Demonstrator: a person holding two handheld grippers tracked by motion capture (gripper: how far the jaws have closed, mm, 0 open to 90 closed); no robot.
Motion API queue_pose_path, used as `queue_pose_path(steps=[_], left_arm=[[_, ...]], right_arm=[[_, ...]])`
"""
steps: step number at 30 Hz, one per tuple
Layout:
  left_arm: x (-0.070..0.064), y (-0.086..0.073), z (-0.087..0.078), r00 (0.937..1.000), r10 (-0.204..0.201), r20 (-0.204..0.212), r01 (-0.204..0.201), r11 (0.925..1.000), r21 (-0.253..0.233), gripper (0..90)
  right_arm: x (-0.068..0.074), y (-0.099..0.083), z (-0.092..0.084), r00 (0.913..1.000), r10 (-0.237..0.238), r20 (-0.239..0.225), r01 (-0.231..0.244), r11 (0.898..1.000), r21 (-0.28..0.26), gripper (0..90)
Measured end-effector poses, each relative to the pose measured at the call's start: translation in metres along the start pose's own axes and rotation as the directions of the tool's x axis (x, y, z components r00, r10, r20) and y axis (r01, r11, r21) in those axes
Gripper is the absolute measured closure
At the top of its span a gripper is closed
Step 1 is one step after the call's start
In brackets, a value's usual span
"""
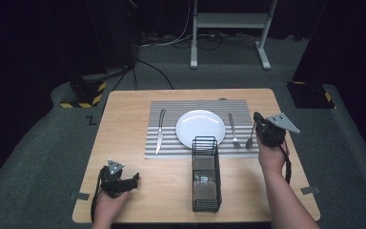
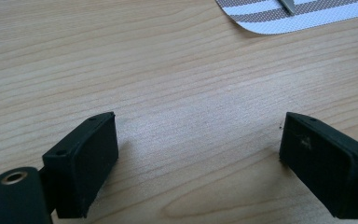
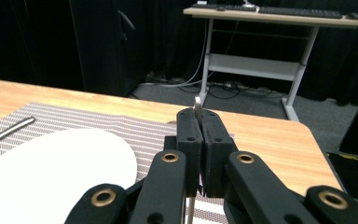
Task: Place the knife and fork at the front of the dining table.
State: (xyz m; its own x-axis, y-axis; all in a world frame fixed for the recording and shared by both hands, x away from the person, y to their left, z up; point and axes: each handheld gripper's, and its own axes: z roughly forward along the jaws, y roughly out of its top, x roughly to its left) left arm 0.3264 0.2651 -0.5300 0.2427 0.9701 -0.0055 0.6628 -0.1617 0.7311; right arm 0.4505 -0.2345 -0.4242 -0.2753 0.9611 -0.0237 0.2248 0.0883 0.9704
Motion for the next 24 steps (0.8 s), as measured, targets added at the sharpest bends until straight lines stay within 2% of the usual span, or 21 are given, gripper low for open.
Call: queue_pose_path(steps=[6, 24], left_arm=[[0.0, 0.0, 0.0, 1.0, 0.0, 0.0, 0.0, 1.0, 0.0, 11.6], [0.0, 0.0, 0.0, 1.0, 0.001, 0.001, -0.001, 1.0, 0.0, 11.6]], right_arm=[[0.003, 0.001, 0.011, 1.0, -0.006, 0.005, 0.006, 1.0, 0.009, 87.9], [-0.006, 0.005, 0.053, 0.9989, 0.047, 0.005, -0.048, 0.997, 0.065, 87.8]])
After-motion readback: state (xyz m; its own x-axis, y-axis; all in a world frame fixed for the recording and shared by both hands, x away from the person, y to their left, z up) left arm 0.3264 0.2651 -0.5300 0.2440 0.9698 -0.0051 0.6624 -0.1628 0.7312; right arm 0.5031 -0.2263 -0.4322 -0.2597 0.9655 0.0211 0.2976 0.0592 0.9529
